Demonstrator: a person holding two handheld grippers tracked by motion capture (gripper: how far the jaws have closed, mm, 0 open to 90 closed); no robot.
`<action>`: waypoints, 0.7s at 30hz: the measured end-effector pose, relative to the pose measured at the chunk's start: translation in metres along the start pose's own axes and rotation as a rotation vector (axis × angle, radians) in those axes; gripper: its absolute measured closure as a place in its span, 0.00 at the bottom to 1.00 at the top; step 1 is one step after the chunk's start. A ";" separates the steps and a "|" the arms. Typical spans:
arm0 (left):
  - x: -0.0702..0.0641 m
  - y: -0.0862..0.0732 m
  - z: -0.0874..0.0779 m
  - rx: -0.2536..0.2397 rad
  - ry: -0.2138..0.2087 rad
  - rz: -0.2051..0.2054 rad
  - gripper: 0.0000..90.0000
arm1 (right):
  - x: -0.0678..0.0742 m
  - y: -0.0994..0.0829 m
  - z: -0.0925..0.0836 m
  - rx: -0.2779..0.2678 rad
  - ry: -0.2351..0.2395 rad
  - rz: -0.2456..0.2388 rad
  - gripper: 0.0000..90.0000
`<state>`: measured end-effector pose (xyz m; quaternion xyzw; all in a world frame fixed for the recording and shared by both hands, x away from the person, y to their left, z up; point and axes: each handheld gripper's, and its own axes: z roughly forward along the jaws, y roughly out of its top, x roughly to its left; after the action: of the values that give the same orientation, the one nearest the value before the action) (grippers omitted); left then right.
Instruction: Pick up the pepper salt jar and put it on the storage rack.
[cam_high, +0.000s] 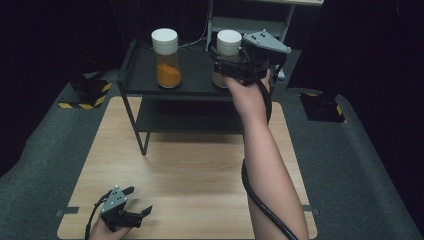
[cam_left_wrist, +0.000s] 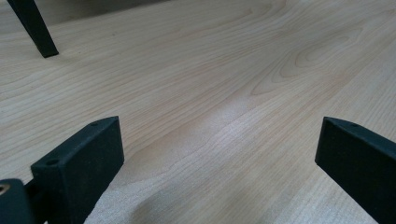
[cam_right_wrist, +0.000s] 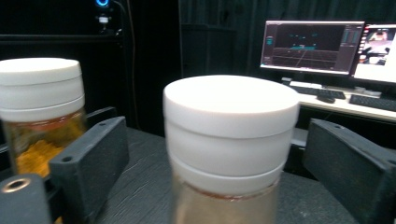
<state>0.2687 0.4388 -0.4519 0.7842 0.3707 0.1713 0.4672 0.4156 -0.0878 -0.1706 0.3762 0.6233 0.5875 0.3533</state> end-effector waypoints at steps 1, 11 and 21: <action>0.000 0.000 0.000 0.000 0.000 0.000 0.02 | 0.001 0.000 -0.001 0.001 0.001 0.000 0.03; -0.001 0.000 0.000 0.000 0.001 0.002 0.02 | 0.001 -0.003 -0.015 -0.011 0.026 -0.001 0.01; -0.002 0.000 0.000 0.001 0.005 0.007 0.02 | -0.002 -0.013 -0.028 -0.025 0.048 0.018 0.00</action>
<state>0.2678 0.4373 -0.4517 0.7853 0.3692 0.1748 0.4651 0.3909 -0.1036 -0.1820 0.3633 0.6209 0.6070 0.3377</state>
